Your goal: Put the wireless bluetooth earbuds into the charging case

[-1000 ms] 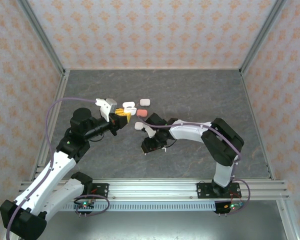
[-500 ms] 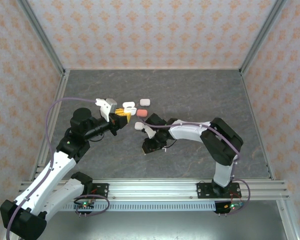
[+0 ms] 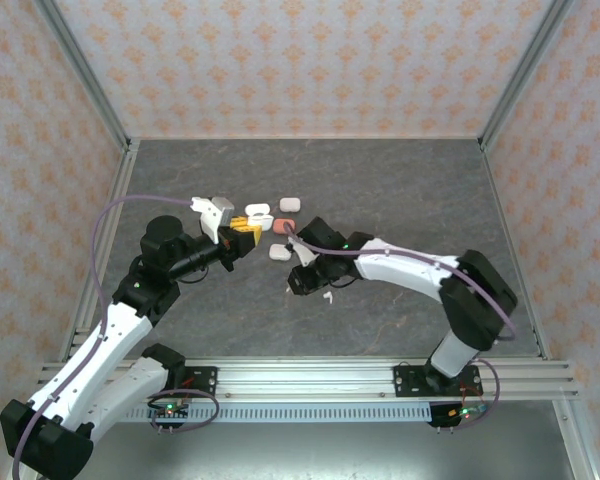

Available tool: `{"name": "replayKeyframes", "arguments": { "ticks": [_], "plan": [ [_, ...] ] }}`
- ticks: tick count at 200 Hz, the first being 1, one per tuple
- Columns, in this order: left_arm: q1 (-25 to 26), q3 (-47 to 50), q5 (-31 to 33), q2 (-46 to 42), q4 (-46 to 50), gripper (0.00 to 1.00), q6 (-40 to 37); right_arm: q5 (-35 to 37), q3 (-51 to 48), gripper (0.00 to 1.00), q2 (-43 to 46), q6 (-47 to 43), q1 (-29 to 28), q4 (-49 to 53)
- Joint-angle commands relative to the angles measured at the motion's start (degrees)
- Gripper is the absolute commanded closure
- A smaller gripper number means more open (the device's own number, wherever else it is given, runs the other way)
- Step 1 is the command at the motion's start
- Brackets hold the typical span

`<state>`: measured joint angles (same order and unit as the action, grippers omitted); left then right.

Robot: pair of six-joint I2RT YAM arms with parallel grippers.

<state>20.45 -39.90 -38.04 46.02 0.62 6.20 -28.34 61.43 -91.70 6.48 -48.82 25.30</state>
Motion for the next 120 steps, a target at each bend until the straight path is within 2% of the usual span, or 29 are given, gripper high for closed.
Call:
{"name": "replayKeyframes", "arguments": {
  "ticks": [1, 64, 120],
  "plan": [
    [-0.58, 0.35, -0.19, -0.05, -3.50, 1.00, 1.18, 5.58, 1.00, 0.78, 5.02, -2.65, 0.43, 1.16],
    [-0.54, 0.26, -5.55, 1.69, -4.84, 1.00, 1.89, 15.46, 3.70, 0.78, 19.72, -14.23, 1.18, 0.83],
    [0.58, -1.69, -13.32, 5.93, -4.84, 1.00, 0.54, 15.59, 11.70, 0.78, 20.71, -25.67, 0.58, 1.88]
  ]
}}
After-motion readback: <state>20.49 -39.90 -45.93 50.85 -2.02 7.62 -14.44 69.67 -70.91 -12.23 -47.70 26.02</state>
